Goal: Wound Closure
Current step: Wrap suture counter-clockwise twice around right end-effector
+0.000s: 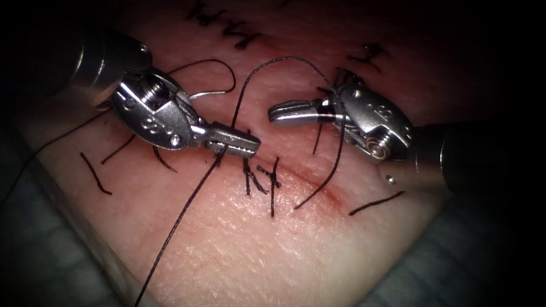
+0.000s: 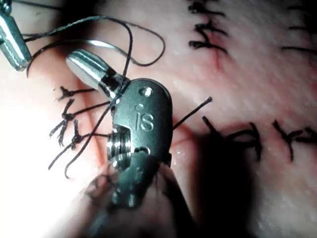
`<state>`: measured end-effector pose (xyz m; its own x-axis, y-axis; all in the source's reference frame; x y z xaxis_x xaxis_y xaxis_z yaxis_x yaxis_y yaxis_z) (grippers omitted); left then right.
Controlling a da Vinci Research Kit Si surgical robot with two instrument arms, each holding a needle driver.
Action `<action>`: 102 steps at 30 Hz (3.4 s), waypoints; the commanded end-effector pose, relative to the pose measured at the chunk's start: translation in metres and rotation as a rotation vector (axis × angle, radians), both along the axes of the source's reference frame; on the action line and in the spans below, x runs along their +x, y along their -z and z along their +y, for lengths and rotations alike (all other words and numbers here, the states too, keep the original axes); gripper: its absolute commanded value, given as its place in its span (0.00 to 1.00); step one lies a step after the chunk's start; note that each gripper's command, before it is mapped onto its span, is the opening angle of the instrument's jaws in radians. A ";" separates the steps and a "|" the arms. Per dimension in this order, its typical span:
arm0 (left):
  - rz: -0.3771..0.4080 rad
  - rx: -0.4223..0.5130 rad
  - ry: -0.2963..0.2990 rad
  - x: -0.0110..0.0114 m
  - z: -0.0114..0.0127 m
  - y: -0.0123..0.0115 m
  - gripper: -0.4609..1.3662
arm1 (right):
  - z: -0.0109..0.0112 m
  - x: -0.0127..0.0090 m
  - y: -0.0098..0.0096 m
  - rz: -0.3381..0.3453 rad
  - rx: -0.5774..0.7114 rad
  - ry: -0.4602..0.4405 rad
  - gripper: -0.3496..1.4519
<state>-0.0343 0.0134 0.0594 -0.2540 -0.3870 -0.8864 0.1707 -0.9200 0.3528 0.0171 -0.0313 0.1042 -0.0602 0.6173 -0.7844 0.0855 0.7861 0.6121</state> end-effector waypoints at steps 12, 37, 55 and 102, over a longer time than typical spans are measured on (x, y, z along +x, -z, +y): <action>0.027 0.024 -0.055 -0.0043 -0.0013 -0.0035 0.06 | -0.0005 0.0007 0.0008 0.017 0.007 -0.039 0.00; -0.026 -0.055 -0.106 -0.0065 -0.0017 0.0032 0.06 | -0.0013 0.0034 0.0000 -0.239 -0.057 -0.188 0.85; -0.186 -0.075 -0.082 -0.0052 0.0032 0.0048 0.06 | -0.0074 0.0040 -0.0021 -0.224 -0.124 0.024 0.75; -0.257 0.030 -0.060 -0.0035 0.0002 -0.0095 0.06 | -0.0049 -0.0020 -0.0018 0.097 0.091 -0.400 0.66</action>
